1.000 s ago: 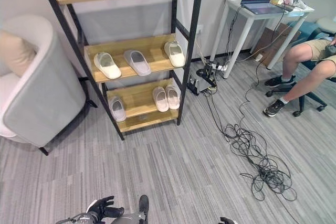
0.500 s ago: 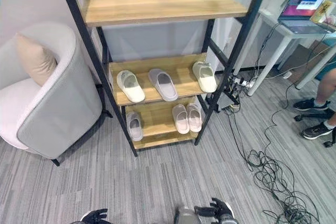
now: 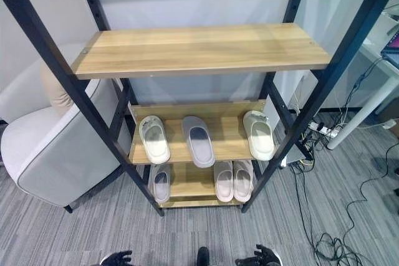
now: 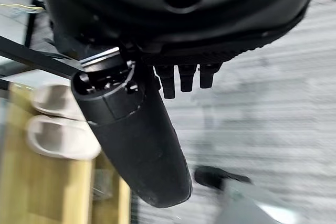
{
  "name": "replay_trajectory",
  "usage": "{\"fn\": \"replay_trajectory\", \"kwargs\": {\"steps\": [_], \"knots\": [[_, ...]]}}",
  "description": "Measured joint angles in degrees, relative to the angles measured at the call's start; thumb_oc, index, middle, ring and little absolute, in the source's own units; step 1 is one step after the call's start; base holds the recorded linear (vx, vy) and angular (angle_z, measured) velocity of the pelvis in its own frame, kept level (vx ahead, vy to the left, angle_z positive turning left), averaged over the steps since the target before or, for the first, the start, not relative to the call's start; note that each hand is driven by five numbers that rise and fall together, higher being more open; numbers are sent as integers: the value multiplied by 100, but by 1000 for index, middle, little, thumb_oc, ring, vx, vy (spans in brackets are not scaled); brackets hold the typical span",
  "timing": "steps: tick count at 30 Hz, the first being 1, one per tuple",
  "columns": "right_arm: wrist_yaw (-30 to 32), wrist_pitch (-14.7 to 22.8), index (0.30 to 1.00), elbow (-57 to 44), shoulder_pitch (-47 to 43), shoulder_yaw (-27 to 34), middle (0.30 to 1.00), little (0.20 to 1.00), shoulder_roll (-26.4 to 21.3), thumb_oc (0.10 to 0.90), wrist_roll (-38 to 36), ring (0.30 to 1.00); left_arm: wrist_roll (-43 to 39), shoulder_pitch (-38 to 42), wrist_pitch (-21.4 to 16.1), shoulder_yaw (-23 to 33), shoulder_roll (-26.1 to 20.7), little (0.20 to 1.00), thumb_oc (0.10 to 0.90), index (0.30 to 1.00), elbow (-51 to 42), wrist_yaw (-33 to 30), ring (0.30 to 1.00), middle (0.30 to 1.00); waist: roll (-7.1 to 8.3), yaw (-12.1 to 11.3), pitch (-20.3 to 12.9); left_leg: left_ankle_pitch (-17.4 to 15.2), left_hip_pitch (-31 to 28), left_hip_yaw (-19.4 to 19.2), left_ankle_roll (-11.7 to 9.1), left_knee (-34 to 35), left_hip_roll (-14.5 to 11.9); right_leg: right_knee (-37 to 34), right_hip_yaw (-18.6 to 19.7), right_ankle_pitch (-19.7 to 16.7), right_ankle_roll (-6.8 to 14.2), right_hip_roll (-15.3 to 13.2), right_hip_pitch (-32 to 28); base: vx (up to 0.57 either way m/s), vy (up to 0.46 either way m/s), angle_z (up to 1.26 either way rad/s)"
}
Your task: Arrange the slippers neatly on the shoe rack.
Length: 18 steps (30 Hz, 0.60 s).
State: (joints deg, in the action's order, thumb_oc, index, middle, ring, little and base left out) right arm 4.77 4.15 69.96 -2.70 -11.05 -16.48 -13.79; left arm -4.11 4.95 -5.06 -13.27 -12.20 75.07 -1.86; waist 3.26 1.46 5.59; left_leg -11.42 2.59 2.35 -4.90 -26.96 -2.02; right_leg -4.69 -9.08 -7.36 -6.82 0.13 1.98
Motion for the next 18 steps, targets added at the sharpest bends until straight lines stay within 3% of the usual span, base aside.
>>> {"fn": "replay_trajectory", "kwargs": {"steps": [2,5,8,9,18], "knots": [[16,42,900,-3,2,-1,900,900,-2,800,-6,900,0,56,-7,-8,12,900,800,900,-66,4,900,900,75,3,32,131,141,-124,0,697,-115,-61,-76,68,42,-16,-63,82,21,23],[32,37,900,10,42,12,900,900,-17,800,-49,900,-26,156,-21,0,17,900,800,900,-149,9,900,900,52,-11,171,540,463,-226,14,1505,-80,-61,-223,168,115,-51,-120,59,29,35],[53,20,900,12,87,26,900,900,-55,800,-47,900,-21,171,-12,-5,23,900,800,900,-131,-1,900,900,-222,11,313,1136,397,-233,42,1935,-104,-33,-227,217,207,78,-230,68,70,-6],[57,33,900,7,116,36,900,900,-84,800,-46,900,-19,102,-13,-4,80,900,800,900,-128,-1,900,900,-339,-6,315,1265,292,-232,183,2070,-102,-21,-175,235,259,114,-263,94,105,-15],[43,13,900,-4,285,62,900,900,29,800,-36,900,-4,-95,-6,1,20,900,800,900,-132,0,900,900,-354,-16,290,1386,-294,-539,507,2833,237,171,111,349,775,-230,-287,14,106,-13]]}}
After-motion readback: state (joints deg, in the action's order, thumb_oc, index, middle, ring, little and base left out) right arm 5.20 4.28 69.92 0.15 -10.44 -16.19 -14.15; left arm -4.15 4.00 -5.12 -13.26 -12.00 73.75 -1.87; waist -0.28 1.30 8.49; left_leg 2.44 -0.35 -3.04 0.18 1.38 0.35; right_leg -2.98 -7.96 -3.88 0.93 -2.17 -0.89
